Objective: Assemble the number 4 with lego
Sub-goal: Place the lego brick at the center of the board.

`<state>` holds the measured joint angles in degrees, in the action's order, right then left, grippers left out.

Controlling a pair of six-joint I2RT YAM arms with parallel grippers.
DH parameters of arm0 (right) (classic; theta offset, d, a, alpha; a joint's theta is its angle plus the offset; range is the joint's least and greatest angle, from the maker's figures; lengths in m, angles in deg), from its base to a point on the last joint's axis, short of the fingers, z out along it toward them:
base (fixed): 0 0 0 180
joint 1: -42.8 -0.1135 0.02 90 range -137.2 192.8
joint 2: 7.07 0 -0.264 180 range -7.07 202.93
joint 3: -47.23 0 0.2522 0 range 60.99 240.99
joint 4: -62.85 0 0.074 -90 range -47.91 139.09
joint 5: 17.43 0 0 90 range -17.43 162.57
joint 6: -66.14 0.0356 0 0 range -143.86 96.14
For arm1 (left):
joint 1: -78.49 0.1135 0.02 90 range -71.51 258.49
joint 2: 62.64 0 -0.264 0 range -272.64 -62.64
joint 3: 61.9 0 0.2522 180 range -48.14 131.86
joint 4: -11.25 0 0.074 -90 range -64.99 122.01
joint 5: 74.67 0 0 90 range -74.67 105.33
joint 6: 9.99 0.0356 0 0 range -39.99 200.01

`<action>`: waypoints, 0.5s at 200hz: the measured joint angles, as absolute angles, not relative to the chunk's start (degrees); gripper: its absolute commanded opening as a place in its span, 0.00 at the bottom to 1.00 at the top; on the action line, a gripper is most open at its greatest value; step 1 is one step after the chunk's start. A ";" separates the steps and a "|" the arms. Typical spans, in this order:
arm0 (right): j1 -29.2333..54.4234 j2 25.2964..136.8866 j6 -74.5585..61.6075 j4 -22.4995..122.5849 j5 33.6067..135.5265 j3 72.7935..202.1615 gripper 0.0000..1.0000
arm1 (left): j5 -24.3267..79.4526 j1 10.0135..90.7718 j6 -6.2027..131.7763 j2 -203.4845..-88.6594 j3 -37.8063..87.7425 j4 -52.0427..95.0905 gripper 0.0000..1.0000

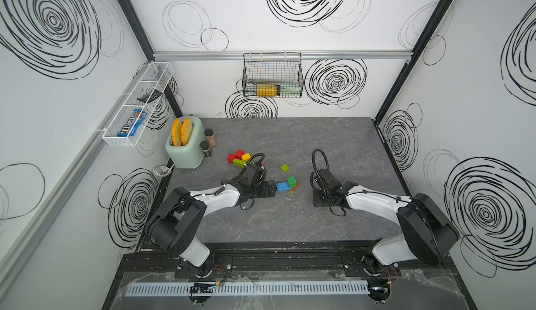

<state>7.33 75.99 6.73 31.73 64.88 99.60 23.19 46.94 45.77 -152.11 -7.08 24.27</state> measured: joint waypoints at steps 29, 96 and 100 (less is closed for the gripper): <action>7.33 75.64 6.64 30.24 64.88 100.12 0.54 | 23.19 46.96 45.94 -152.11 -7.08 24.67 0.96; 7.33 75.64 6.49 29.23 64.97 100.43 0.36 | 23.19 47.05 46.05 -152.11 -7.08 24.91 0.96; 7.33 75.64 6.49 29.23 64.97 100.43 0.37 | 23.19 47.05 46.07 -152.11 -7.08 24.91 0.96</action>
<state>7.33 75.64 6.49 29.23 64.97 100.43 23.19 47.05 46.07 -152.11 -7.08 24.91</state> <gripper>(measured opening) 0.371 0.959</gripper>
